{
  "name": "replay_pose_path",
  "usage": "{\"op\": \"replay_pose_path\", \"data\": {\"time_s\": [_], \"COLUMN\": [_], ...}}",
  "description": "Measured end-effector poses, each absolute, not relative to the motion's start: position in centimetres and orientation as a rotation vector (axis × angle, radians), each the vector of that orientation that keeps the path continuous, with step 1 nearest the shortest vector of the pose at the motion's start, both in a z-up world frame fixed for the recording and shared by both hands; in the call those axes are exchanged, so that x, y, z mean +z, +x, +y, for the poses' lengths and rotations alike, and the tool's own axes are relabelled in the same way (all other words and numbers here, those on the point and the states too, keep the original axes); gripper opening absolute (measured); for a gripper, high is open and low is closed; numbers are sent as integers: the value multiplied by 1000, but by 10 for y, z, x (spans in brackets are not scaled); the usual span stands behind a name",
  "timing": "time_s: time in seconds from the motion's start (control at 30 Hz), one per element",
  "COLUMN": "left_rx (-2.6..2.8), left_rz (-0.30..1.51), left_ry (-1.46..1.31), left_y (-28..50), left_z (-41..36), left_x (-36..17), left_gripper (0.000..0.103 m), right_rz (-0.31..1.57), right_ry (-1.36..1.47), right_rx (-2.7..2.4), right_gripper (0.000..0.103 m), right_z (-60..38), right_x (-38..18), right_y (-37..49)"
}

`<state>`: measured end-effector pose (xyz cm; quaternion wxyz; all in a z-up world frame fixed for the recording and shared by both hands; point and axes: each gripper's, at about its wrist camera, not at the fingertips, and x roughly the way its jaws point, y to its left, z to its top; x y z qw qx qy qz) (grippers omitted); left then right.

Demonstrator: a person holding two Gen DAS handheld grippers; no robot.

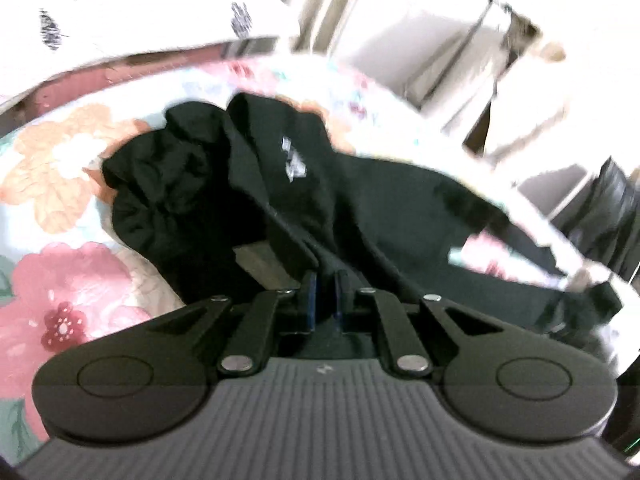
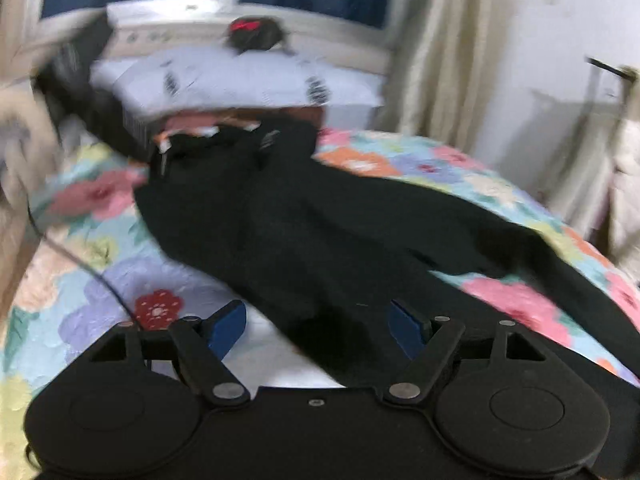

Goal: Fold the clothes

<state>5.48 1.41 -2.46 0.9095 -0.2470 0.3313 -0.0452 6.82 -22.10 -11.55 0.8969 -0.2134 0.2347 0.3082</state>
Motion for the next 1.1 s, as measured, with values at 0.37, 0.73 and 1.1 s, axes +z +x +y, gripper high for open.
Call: {"op": "replay_pose_path", "data": {"time_s": [0.37, 0.73, 1.1], "left_rx": [-144, -68, -451], "left_rz": [609, 581, 532], "left_ry": [-564, -285, 234], "left_y": [23, -18, -30], "left_z": [16, -21, -100], "left_x": [-4, 28, 34], "left_gripper": [8, 15, 77], "right_rz": [308, 574, 542], "right_ry": [-661, -241, 78], "right_rx": [648, 954, 893], "right_gripper": [65, 14, 14], "right_z": [-112, -145, -208], "right_x": [-141, -106, -86], "right_y": [77, 64, 83]}}
